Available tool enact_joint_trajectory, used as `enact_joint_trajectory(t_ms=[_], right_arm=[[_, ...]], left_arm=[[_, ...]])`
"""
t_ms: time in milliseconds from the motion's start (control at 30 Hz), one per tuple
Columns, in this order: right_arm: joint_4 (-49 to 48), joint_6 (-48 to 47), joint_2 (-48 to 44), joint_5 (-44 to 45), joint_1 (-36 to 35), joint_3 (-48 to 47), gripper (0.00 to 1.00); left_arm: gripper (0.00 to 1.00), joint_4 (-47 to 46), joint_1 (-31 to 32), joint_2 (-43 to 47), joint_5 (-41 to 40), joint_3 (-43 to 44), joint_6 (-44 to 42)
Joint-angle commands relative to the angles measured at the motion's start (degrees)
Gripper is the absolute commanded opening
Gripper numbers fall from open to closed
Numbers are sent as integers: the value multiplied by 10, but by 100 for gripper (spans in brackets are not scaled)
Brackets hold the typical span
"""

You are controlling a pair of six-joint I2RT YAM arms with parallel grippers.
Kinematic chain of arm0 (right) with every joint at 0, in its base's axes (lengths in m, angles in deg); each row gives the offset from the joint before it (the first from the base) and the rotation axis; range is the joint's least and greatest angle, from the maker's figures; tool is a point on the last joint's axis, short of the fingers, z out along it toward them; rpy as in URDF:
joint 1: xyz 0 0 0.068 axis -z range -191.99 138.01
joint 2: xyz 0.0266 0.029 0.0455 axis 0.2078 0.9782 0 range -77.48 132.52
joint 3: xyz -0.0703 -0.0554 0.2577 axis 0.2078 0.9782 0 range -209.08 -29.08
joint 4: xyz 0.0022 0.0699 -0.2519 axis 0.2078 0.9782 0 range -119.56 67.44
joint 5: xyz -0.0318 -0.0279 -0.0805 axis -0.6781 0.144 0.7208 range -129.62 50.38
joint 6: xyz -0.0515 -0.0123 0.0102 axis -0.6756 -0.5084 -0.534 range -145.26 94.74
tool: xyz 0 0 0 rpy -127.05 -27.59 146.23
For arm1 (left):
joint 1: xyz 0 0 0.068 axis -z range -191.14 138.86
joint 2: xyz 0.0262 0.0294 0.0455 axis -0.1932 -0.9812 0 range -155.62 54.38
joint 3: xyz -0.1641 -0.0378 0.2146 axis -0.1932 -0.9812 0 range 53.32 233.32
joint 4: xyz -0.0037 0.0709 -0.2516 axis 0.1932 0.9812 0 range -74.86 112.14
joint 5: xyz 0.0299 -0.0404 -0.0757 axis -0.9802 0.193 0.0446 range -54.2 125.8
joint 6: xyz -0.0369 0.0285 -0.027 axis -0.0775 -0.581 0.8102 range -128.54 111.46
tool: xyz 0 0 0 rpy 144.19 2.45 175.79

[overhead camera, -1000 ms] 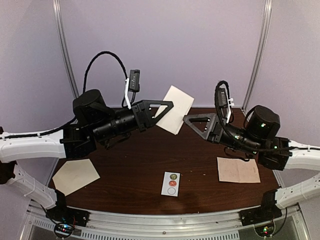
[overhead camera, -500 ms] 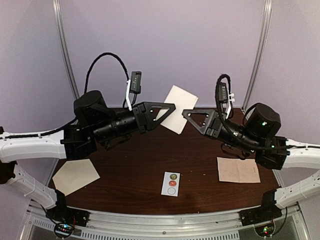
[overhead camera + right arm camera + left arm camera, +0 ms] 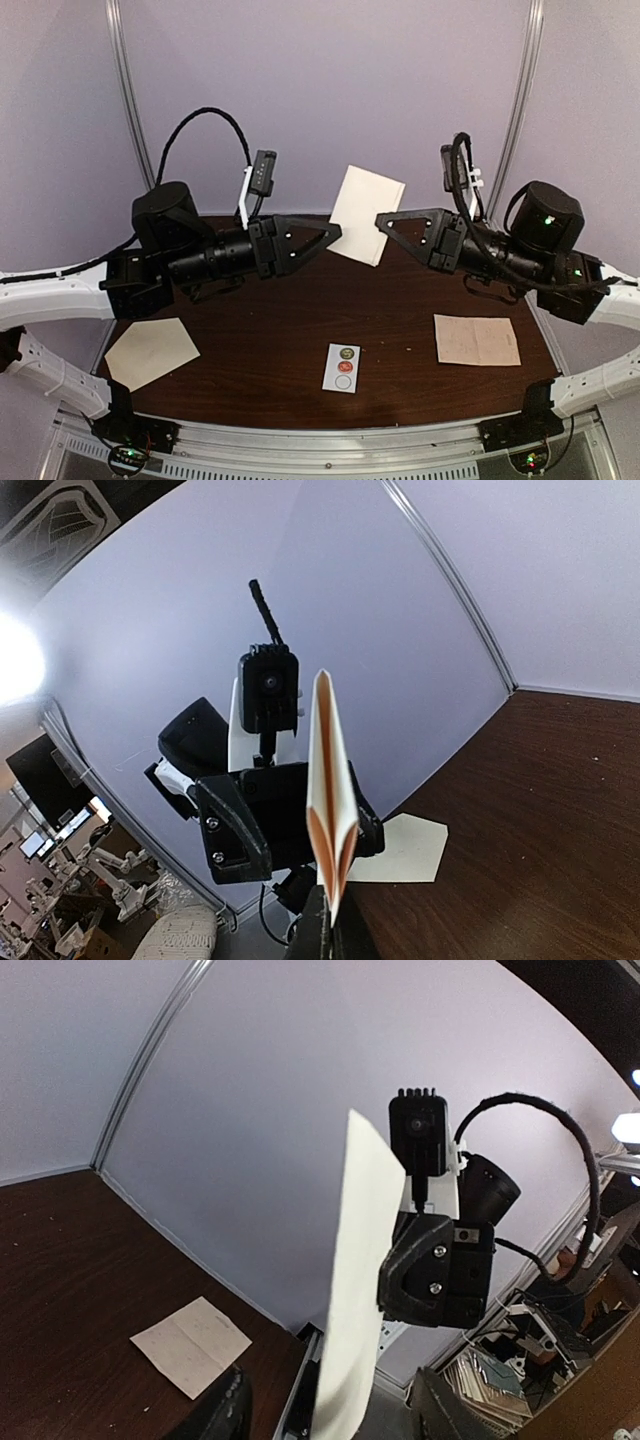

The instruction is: Place the letter into the envelope and seal it

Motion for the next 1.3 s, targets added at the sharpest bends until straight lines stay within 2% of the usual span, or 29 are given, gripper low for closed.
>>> enact_joint_trajectory(t_ms=[0,67,100,167,233,300,533,600,700,900,1067,1267], right_arm=[[42,-41,5,-82,4,-19,0],[44,-43,9,-91,4,-21,0],[47,-43,10,-90,4,-22,0],[51,-42,12,-79,4,-22,0],[52,-42,9,-61,4,-20,0],[51,-45,7,-53,4,-19,0],[56,-43,4,-33,4,-18,0],[48,-33,-5,-2,4,-7,0],[5,-13,-18,19,4,23,17],[-52,22,-5,6,4,48,37],[-76,33,11,-13,4,49,38],[-106,40,28,-21,4,48,31]], left_arm=[[56,6,3,-11,46,8,-1],[55,-4,3,-14,60,7,-2],[50,-11,3,-16,70,5,-2],[36,-21,3,-17,85,2,-1],[25,-19,3,-20,91,2,0],[23,-11,3,-21,88,1,2],[0,-14,3,-24,87,-7,7],[0,-16,2,-25,79,-8,7],[0,-32,2,-28,67,-12,8],[0,-84,3,-42,49,-15,20],[0,-104,3,-48,51,-19,27],[0,-105,3,-46,48,-27,33]])
